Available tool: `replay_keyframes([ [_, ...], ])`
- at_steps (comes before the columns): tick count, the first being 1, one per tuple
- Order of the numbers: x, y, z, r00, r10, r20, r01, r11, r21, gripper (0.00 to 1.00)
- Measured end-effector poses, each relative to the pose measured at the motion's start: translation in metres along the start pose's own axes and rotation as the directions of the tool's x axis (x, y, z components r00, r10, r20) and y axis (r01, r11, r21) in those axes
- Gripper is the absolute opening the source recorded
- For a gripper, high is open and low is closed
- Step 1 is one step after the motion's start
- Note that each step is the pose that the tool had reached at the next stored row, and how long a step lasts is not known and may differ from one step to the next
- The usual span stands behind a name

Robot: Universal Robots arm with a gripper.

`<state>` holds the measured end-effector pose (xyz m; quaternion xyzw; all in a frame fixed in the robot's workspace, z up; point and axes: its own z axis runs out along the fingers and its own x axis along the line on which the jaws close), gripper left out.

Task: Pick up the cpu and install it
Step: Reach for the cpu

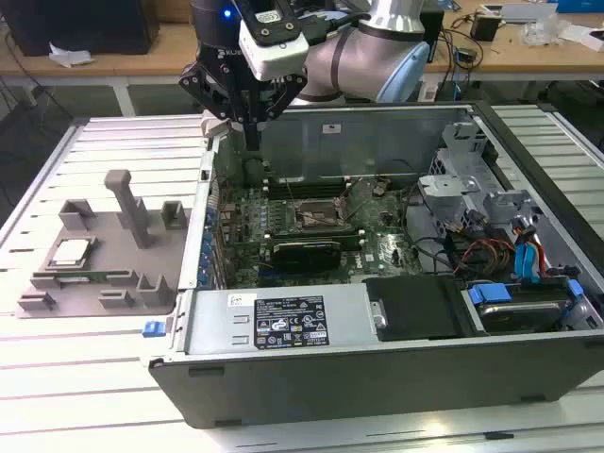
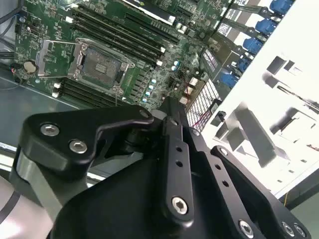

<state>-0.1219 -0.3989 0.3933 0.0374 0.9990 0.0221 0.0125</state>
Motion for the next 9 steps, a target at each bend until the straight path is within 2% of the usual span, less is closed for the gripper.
replay_keyframes([
  [9,0.0012,0.0000,-0.0001,1.0000,0.000,0.0000,0.000,1.0000,0.0001,0.11],
])
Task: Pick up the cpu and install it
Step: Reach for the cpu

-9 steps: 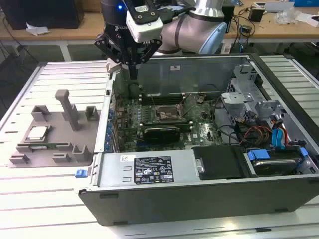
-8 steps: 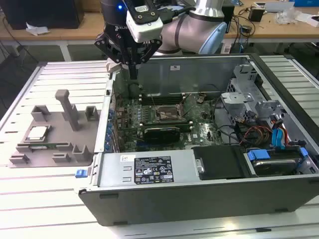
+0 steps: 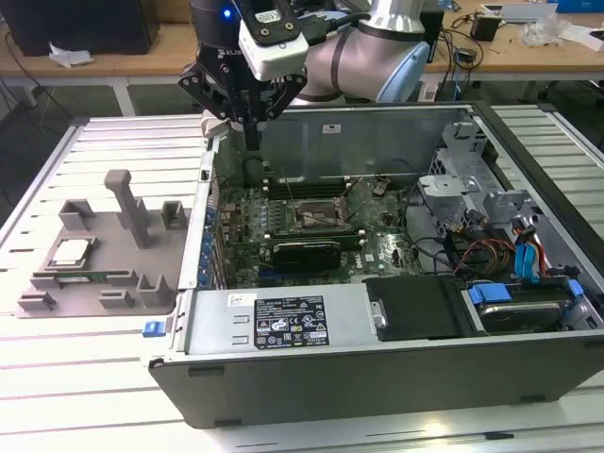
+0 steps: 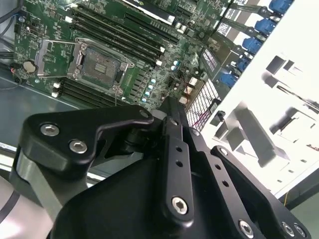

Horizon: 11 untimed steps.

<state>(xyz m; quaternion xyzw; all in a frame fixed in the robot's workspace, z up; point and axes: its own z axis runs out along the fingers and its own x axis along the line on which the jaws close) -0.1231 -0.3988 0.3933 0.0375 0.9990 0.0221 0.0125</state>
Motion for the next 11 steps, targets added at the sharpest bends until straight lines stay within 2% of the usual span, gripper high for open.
replay_keyframes([
  [4,0.0045,-0.0004,-0.0001,1.0000,0.000,0.0000,0.000,1.0000,-0.0001,0.11],
  [11,0.0074,-0.0006,-0.0002,1.0000,0.000,0.0000,0.000,1.0000,0.0000,0.11],
])
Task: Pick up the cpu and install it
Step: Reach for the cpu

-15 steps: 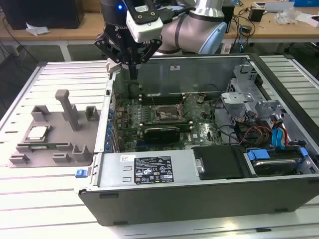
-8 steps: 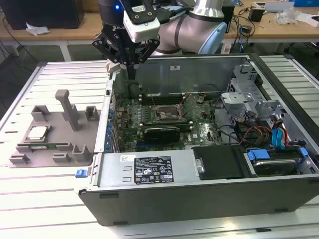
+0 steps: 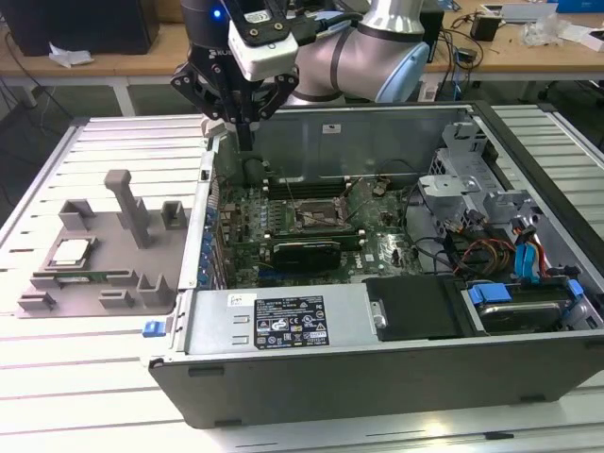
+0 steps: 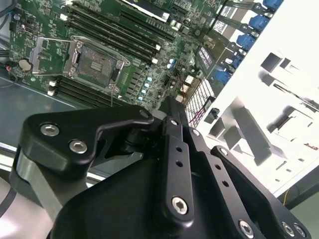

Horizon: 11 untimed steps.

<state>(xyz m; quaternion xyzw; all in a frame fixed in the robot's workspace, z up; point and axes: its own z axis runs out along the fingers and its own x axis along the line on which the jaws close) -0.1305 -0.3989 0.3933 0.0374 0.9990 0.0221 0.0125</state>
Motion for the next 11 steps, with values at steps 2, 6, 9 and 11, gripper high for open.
replay_keyframes([
  [2,0.0012,-0.0001,0.0000,1.0000,0.000,0.0000,0.000,1.0000,0.0000,0.11],
  [6,0.0030,-0.0002,-0.0001,1.0000,0.000,0.0001,0.000,1.0000,0.0000,0.11],
  [9,0.0048,-0.0003,-0.0001,1.0000,0.000,0.0000,0.000,1.0000,0.0000,0.11],
  [11,0.0078,-0.0006,-0.0002,1.0000,0.000,0.0001,0.000,1.0000,-0.0001,0.11],
])
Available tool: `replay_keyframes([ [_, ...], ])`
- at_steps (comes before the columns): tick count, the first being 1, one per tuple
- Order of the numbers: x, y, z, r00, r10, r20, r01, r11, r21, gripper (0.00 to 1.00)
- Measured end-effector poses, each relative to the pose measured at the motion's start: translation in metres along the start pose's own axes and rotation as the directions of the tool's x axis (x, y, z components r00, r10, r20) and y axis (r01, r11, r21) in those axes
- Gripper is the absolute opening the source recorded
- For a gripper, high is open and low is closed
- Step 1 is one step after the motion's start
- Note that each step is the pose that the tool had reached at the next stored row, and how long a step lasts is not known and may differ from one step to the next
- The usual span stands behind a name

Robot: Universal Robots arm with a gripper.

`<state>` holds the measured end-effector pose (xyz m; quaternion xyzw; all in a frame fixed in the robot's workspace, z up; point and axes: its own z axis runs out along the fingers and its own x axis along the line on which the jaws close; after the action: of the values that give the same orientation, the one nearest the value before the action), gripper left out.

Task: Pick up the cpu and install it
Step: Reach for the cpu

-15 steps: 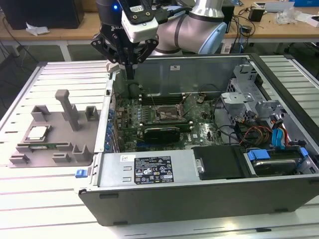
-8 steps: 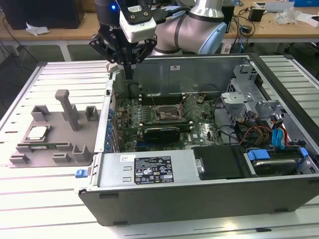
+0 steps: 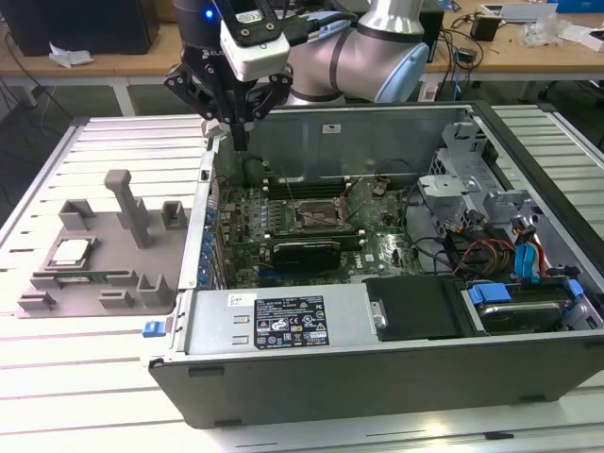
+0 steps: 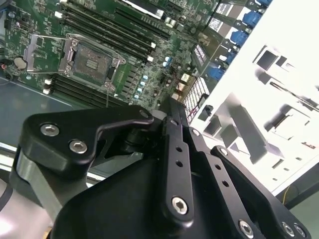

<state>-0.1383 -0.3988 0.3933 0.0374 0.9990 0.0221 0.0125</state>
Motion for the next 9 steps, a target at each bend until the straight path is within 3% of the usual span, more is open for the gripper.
replay_keyframes([
  [9,0.0204,-0.0015,-0.0005,1.0000,0.000,0.0017,0.000,1.0000,-0.0002,0.11],
])
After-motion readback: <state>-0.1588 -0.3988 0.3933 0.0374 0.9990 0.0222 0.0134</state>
